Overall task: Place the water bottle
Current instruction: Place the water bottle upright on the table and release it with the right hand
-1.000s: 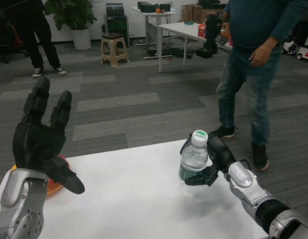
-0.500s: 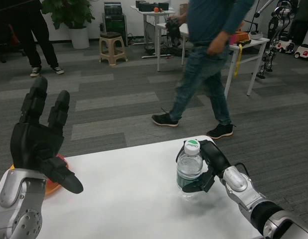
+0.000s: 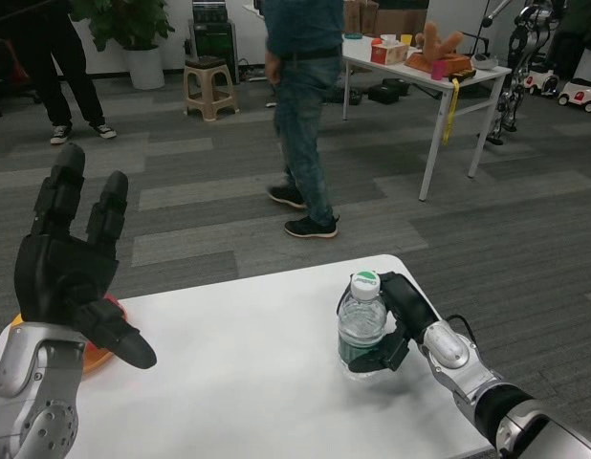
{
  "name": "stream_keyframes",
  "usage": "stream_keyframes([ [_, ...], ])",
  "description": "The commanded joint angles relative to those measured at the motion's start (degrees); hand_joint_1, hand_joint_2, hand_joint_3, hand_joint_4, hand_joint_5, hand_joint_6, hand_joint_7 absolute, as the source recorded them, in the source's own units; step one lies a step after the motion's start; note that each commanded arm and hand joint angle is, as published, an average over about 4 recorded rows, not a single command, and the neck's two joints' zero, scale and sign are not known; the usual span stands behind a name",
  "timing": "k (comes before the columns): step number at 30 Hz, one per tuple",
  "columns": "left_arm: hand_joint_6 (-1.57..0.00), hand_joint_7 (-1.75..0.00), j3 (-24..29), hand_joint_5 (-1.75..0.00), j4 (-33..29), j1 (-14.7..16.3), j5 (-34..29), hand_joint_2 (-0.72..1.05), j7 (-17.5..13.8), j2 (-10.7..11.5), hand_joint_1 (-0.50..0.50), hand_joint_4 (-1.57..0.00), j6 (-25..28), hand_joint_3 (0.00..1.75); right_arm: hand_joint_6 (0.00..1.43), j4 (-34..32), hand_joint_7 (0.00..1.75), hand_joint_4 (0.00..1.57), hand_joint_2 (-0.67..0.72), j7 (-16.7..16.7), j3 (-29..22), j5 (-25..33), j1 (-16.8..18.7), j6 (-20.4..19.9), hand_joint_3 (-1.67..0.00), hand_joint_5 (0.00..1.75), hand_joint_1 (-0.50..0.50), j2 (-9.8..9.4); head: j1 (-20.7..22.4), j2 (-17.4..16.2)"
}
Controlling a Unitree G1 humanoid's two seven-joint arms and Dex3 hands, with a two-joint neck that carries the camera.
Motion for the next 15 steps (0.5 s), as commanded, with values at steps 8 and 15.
stream_keyframes([
  [8,0.00,0.00,0.08,-0.10,0.80,0.01,-0.13,-0.64,0.03,-0.20,-0.48,0.00,-0.20,0.09,1.31,1.32,1.38,1.57,0.15,-0.86,-0.78,-0.10,-0.35,-1.09,-0.85,1.26,0.17,0.14,-0.06,-0.47],
  [15,0.00,0.00,0.17,-0.10,1.15,-0.10,-0.13,-0.64,0.03,-0.20,-0.48,0.00,-0.20,0.09,1.31,1.74,1.48,1.57,0.11,-0.95,-0.85,0.29,-0.35,-1.09,-0.69,1.45,0.17,0.14,0.11,-0.58],
])
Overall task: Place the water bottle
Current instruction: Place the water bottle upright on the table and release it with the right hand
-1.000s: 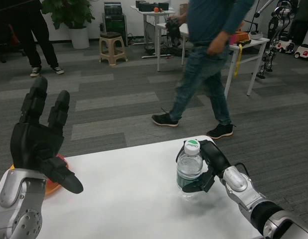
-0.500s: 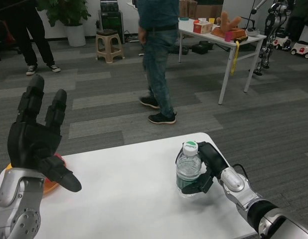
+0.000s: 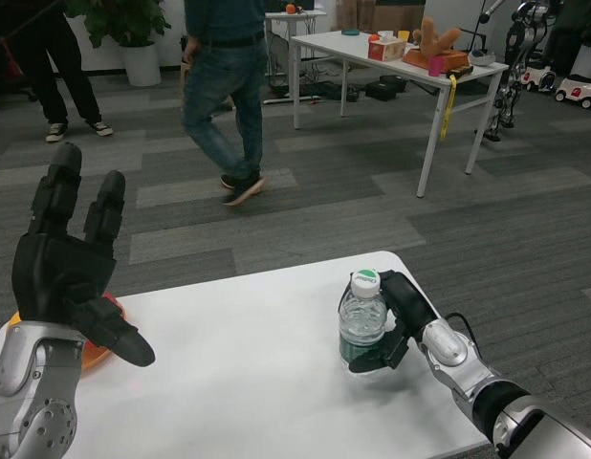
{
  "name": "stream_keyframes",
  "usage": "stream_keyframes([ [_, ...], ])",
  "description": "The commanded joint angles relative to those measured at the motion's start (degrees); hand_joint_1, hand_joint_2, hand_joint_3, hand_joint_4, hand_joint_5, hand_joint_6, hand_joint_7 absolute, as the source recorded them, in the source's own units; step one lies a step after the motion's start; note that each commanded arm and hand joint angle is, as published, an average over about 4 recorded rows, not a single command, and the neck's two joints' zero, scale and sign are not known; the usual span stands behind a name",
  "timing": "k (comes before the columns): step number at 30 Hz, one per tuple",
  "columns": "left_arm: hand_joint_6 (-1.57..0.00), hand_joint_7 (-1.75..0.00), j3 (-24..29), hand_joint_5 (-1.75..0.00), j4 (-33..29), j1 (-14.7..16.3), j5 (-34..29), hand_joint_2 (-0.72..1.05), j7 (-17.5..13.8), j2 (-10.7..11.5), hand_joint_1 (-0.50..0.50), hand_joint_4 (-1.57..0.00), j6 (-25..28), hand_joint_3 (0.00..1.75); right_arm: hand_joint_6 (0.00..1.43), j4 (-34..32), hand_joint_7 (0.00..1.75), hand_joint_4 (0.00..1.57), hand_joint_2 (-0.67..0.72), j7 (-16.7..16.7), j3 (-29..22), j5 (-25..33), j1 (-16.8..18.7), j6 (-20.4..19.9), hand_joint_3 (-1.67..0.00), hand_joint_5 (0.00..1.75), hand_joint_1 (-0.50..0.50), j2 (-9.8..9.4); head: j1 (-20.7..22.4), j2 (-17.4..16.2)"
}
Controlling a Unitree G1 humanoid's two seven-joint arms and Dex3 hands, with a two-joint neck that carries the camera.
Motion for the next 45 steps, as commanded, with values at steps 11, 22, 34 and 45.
stream_keyframes([
  [11,0.00,0.00,0.20,-0.10,0.90,-0.21,-0.29,-0.64,0.03,-0.10,-0.48,0.00,-0.19,0.09,1.04,0.95,1.61,1.42,0.09,-0.52,-0.49,1.07,-0.33,-0.71,-0.48,1.65,0.16,0.03,0.08,-0.65],
  [22,0.00,0.00,0.04,-0.10,0.86,-0.12,-0.49,-0.64,-0.02,-0.10,-0.48,0.00,-0.39,0.09,0.21,-0.70,1.12,0.66,0.12,-0.43,-0.69,3.47,0.83,-0.62,-0.32,1.36,-0.19,0.03,0.10,-0.45],
  [34,0.00,0.00,0.02,-0.10,0.42,0.71,-0.73,-0.64,-0.06,-0.01,-0.48,0.00,-0.63,0.09,0.02,-3.16,0.70,0.06,0.39,0.65,-1.61,6.32,2.02,-0.45,-0.14,0.75,-0.46,-0.23,0.13,-0.14],
  [45,0.00,0.00,0.11,-0.10,0.02,1.46,-0.73,-0.64,-0.06,-0.01,-0.48,0.00,-0.72,0.09,0.00,-6.01,0.12,0.00,0.50,3.61,-4.16,7.62,3.60,0.61,-0.08,0.00,-0.50,-0.40,0.31,-0.11],
])
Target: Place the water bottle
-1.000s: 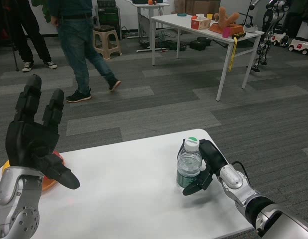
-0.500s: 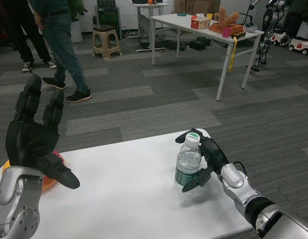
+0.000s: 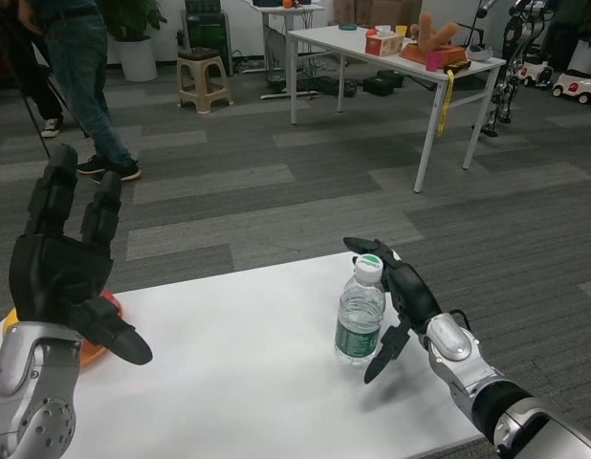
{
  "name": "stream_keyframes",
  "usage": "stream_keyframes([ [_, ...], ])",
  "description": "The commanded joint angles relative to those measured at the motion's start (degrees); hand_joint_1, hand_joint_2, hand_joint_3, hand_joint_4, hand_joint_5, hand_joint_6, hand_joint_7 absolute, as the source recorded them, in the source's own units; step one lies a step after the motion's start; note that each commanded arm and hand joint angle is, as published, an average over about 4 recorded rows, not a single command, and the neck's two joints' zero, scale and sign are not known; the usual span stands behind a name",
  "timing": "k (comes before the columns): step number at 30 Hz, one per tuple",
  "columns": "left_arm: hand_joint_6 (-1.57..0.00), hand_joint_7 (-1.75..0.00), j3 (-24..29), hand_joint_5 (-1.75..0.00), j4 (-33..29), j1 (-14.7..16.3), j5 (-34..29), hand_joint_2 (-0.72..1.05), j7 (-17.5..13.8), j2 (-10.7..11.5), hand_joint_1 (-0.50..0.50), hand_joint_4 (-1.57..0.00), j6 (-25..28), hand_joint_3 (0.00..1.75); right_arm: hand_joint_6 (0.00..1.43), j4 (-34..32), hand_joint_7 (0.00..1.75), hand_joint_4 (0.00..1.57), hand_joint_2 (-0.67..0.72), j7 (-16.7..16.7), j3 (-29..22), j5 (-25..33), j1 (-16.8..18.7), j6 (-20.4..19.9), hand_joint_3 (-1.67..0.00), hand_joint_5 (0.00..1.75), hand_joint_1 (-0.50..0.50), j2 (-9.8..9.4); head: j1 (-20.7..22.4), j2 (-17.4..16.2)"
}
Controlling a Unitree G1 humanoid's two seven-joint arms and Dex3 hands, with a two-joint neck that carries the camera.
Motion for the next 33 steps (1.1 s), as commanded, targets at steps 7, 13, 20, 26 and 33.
stream_keyframes([
  [7,0.00,0.00,0.18,-0.10,-0.50,0.76,-0.06,-0.64,-0.03,0.12,-0.48,0.00,-0.53,0.09,0.00,-5.71,0.03,0.00,0.53,0.47,-5.32,0.78,2.67,0.60,-0.08,0.00,-0.50,-0.34,-0.07,-0.12],
  [13,0.00,0.00,0.20,-0.10,-0.48,0.74,-0.06,-0.64,0.03,0.12,-0.48,0.00,-0.57,0.09,0.00,-11.53,0.07,0.00,0.53,0.49,-11.36,0.78,4.47,0.60,-0.08,0.00,-0.50,-0.10,-0.18,-0.33],
  [20,0.00,0.00,0.27,-0.10,-0.52,0.59,-0.06,-0.64,0.03,0.12,-0.48,0.00,-0.53,0.04,0.00,-19.84,0.07,0.00,0.53,0.45,-17.73,0.87,6.58,0.91,-0.08,0.00,-0.50,-0.34,0.07,-0.12],
  [26,0.00,0.00,0.31,-0.10,-0.52,0.59,-0.06,-0.64,0.03,0.17,-0.48,0.00,-0.53,0.07,0.00,-26.21,0.07,0.00,0.55,0.45,-20.54,1.09,7.07,1.13,-0.08,0.00,-0.50,-0.60,2.48,1.43],
  [33,0.00,0.00,0.36,-0.10,-0.48,0.41,-0.06,-0.64,0.10,0.21,-0.48,0.00,-0.48,0.09,0.00,-34.25,0.07,0.00,0.53,0.45,-20.35,1.66,7.09,1.54,-0.08,0.00,-0.50,-1.17,4.48,3.16],
])
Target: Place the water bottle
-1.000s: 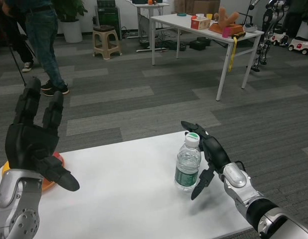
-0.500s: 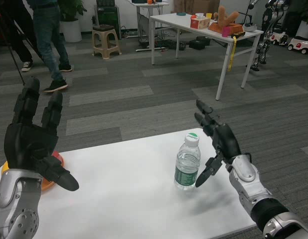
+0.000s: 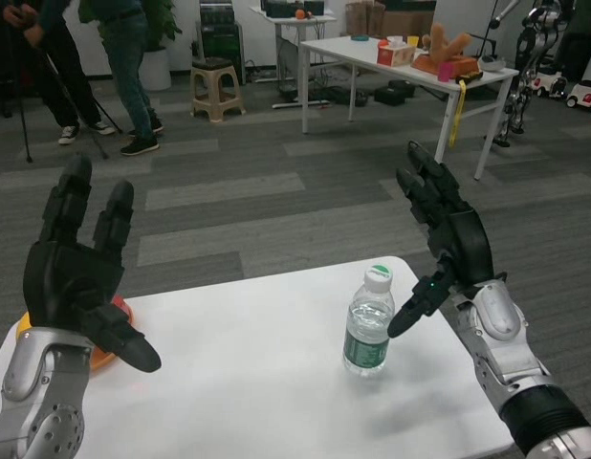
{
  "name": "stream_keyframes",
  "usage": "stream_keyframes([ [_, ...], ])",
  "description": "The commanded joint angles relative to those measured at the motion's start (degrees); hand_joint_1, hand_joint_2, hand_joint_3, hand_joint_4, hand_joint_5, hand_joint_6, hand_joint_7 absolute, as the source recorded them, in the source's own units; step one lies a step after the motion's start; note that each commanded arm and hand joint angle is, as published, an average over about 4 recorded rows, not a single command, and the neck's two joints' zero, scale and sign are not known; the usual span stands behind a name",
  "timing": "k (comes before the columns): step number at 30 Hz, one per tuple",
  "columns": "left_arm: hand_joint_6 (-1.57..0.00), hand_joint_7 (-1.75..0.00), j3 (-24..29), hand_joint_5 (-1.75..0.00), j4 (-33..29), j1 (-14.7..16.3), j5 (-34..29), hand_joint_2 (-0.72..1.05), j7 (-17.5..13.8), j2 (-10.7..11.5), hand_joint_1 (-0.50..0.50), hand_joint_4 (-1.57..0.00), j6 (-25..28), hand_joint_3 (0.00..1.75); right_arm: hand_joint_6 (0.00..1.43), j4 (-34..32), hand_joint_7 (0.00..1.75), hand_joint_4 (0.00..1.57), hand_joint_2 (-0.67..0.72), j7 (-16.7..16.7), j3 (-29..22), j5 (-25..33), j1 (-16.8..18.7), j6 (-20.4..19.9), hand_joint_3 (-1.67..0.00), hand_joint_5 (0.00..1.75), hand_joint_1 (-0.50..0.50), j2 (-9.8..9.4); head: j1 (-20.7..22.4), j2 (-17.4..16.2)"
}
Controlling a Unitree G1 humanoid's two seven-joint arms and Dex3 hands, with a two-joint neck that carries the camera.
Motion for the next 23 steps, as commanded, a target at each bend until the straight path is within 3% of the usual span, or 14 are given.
stream_keyframes([
  [1,0.00,0.00,0.29,-0.10,-0.21,0.05,-0.04,-0.64,0.08,0.20,-0.48,0.00,-0.26,0.09,0.00,-3.52,0.07,0.00,0.53,-0.11,-0.26,0.51,0.27,0.18,-0.08,0.00,-0.50,-0.94,0.75,0.72],
  [13,0.00,0.00,0.34,-0.10,-0.78,0.05,0.01,-0.64,0.13,0.29,-0.48,0.00,-0.30,0.09,0.00,-9.01,0.07,0.00,0.53,-0.11,0.70,0.60,0.22,0.40,-0.08,0.00,-0.50,-0.94,2.48,6.48],
  [23,0.00,0.00,1.08,-0.10,-2.23,0.20,0.43,-0.64,0.13,0.47,-0.48,0.00,-0.32,0.09,0.00,-10.90,0.07,0.00,0.53,-0.34,1.71,0.60,0.05,0.40,-0.08,0.00,-0.50,-0.76,2.49,6.91],
])
